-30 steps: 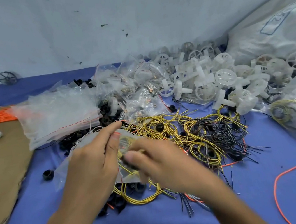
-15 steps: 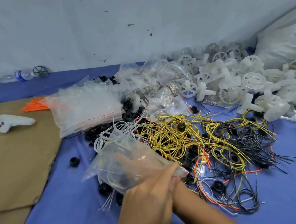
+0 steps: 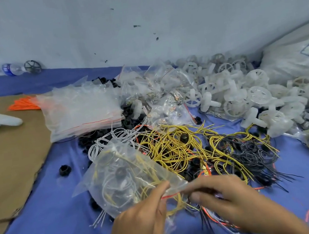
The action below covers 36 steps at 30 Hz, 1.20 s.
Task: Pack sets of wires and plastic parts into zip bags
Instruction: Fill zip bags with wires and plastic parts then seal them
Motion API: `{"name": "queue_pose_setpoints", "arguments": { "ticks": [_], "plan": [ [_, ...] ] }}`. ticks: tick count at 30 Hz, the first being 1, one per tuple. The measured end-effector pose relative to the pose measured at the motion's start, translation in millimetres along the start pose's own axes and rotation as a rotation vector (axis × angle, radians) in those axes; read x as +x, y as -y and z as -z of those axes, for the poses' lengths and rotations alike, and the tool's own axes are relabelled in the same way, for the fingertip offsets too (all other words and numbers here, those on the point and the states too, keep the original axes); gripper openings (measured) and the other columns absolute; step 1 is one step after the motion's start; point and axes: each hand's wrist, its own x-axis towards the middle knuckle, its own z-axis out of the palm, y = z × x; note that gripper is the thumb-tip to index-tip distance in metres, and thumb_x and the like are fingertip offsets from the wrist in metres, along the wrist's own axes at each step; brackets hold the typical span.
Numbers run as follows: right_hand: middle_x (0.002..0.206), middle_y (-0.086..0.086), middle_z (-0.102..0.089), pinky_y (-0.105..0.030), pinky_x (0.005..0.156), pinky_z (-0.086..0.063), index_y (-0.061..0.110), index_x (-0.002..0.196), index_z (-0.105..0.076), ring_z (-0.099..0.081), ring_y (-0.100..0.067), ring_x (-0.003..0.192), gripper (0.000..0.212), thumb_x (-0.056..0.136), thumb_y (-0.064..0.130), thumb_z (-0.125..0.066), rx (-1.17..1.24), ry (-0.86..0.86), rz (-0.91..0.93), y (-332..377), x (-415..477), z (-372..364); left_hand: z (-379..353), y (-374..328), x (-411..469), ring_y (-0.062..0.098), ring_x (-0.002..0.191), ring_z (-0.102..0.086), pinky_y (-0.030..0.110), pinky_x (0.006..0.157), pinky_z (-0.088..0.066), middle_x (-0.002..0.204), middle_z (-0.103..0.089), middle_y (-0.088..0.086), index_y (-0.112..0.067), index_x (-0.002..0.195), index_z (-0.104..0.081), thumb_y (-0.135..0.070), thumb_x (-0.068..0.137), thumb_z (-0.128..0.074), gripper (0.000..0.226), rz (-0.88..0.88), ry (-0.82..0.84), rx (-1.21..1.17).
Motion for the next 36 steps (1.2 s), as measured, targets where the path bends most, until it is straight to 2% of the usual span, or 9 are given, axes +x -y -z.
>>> {"name": "queue_pose_setpoints", "arguments": {
  "ticks": [4,8,14,19,23,27,31,33,36],
  "plan": [
    [0.091,0.023,-0.067,-0.008,0.066,-0.039,0.037,0.107,-0.068,-0.061,0.002,0.080,0.015,0.095,0.031,-0.061,-0.211,-0.199,-0.116,-42,39,67,-3,5,-3,0.001,0.038,-0.051,0.019,0.036,-0.045,0.049,-0.055,-0.016,-0.039,0.112,-0.071,-0.044,0.091,-0.045,0.034,0.053,-0.057,-0.064],
    [0.118,-0.005,-0.066,-0.024,0.072,-0.037,0.022,0.124,-0.063,-0.056,-0.016,0.086,0.028,0.097,0.022,-0.056,-0.461,-0.342,-0.320,-98,111,119,-5,1,-1,-0.001,0.033,-0.050,0.011,0.036,-0.041,0.047,-0.057,-0.017,-0.041,0.115,-0.058,-0.058,0.103,-0.019,0.045,0.027,-0.082,-0.060],
    [0.133,-0.021,-0.057,-0.027,0.057,-0.034,0.019,0.149,-0.039,-0.046,-0.022,0.085,0.054,0.097,0.020,-0.049,-0.589,-0.163,-0.446,-129,188,127,-6,2,-2,0.004,0.025,-0.036,0.015,0.028,-0.035,0.037,-0.047,-0.015,-0.042,0.114,-0.055,-0.058,0.102,-0.022,0.039,0.046,-0.096,-0.035],
    [0.102,-0.013,-0.065,-0.032,0.064,-0.046,0.018,0.133,-0.055,-0.060,-0.027,0.074,0.036,0.098,0.016,-0.047,-0.351,-0.434,-0.411,-122,173,118,-7,6,-8,0.002,0.025,-0.038,0.015,0.029,-0.037,0.040,-0.048,-0.018,-0.041,0.115,-0.055,-0.059,0.102,-0.025,0.038,0.046,-0.063,-0.060],
    [0.100,-0.013,-0.066,-0.031,0.065,-0.058,0.023,0.106,-0.069,-0.065,-0.023,0.076,0.021,0.097,0.011,-0.055,0.244,-0.582,-0.243,-80,108,114,-5,3,-6,0.000,0.032,-0.047,0.007,0.037,-0.041,0.041,-0.050,-0.016,-0.042,0.116,-0.057,-0.059,0.099,-0.029,0.036,0.096,-0.031,-0.123],
    [0.087,-0.014,-0.065,-0.027,0.060,-0.056,0.009,0.091,-0.069,-0.064,-0.021,0.067,0.021,0.075,0.019,-0.078,0.824,-0.336,-0.120,-23,9,86,0,3,3,0.005,0.040,-0.053,0.020,0.039,-0.045,0.049,-0.058,-0.012,-0.041,0.121,-0.066,-0.044,0.091,-0.044,0.037,0.116,-0.027,-0.120],
    [0.088,-0.024,-0.068,-0.030,0.054,-0.053,0.002,0.083,-0.069,-0.061,-0.027,0.058,0.033,0.062,0.018,-0.088,1.059,0.003,-0.235,6,-40,28,4,-8,12,0.011,0.039,-0.049,0.025,0.038,-0.036,0.047,-0.054,-0.008,-0.028,0.123,-0.070,-0.038,0.092,-0.045,0.041,0.081,-0.040,-0.044],
    [0.095,-0.026,-0.068,-0.032,0.062,-0.053,0.004,0.090,-0.072,-0.063,-0.033,0.064,0.020,0.072,0.012,-0.076,1.033,0.027,-0.300,12,-39,2,5,-14,13,0.014,0.042,-0.050,0.024,0.037,-0.036,0.050,-0.056,-0.006,-0.028,0.124,-0.069,-0.038,0.092,-0.045,0.042,0.080,-0.058,-0.042],
    [0.074,-0.026,-0.060,-0.030,0.060,-0.051,0.004,0.095,-0.074,-0.060,-0.033,0.063,0.018,0.077,0.001,-0.070,1.045,-0.107,-0.347,16,-22,-28,12,-15,16,0.017,0.039,-0.046,0.025,0.036,-0.033,0.048,-0.052,-0.005,-0.027,0.125,-0.069,-0.037,0.093,-0.044,0.042,0.081,-0.079,0.012]
  ]
}}
